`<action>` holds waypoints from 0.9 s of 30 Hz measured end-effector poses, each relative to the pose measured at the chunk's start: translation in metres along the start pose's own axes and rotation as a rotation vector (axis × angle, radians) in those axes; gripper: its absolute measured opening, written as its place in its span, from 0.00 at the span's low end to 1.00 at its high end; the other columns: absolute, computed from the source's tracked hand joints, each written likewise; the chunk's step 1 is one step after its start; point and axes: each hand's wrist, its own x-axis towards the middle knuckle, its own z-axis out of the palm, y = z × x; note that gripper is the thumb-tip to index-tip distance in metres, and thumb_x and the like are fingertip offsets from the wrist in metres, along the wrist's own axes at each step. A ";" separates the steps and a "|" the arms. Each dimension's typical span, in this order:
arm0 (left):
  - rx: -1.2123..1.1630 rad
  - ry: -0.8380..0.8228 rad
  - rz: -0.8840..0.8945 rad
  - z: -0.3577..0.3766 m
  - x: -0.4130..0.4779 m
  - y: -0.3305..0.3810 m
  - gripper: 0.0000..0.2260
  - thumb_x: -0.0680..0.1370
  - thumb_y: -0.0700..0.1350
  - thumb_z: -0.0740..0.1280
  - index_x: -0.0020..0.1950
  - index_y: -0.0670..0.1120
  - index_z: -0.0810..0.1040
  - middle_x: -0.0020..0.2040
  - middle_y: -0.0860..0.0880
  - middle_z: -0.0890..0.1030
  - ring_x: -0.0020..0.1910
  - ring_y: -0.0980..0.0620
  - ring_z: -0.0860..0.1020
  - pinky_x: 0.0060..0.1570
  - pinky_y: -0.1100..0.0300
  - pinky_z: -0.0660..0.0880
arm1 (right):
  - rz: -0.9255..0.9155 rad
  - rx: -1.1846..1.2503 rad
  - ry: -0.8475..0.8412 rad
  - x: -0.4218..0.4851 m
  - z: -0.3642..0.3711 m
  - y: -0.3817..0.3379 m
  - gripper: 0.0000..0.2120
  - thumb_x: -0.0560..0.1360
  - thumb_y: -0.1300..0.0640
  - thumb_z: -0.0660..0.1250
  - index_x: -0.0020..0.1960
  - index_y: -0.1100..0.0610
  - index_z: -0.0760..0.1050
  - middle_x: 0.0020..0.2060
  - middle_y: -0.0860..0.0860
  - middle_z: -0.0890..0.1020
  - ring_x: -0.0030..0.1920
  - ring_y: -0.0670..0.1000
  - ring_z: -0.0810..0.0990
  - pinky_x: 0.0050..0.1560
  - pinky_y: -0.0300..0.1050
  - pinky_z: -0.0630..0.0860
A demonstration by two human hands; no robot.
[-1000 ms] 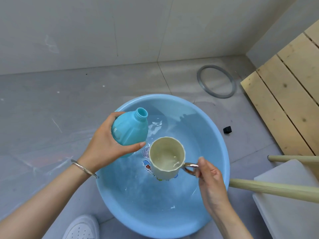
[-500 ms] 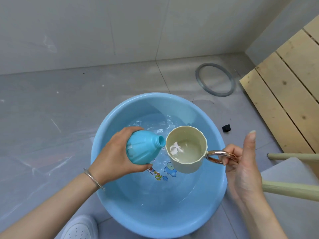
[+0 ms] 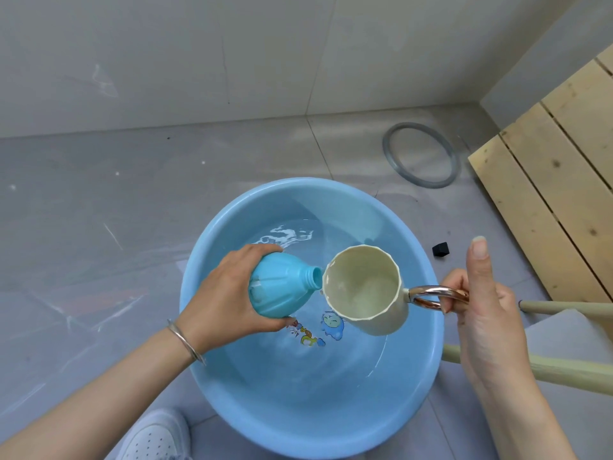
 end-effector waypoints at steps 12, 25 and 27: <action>0.019 -0.008 0.007 0.002 -0.002 -0.001 0.38 0.57 0.64 0.76 0.64 0.59 0.67 0.57 0.65 0.71 0.55 0.59 0.71 0.55 0.64 0.69 | -0.076 -0.099 -0.009 0.002 0.000 -0.008 0.33 0.66 0.38 0.69 0.28 0.71 0.68 0.20 0.53 0.69 0.20 0.41 0.68 0.26 0.27 0.64; 0.007 -0.008 -0.006 0.003 -0.004 0.001 0.39 0.57 0.60 0.79 0.65 0.58 0.69 0.57 0.64 0.72 0.55 0.58 0.71 0.56 0.64 0.69 | -0.156 -0.119 -0.040 0.002 0.005 -0.017 0.30 0.68 0.50 0.69 0.34 0.80 0.69 0.22 0.59 0.72 0.21 0.39 0.74 0.27 0.25 0.65; 0.004 -0.006 -0.008 0.003 -0.004 0.001 0.38 0.57 0.60 0.79 0.64 0.58 0.69 0.56 0.63 0.72 0.55 0.58 0.71 0.56 0.63 0.69 | -0.162 -0.141 -0.034 0.000 0.005 -0.021 0.33 0.67 0.47 0.70 0.38 0.81 0.69 0.28 0.71 0.72 0.24 0.41 0.78 0.29 0.25 0.67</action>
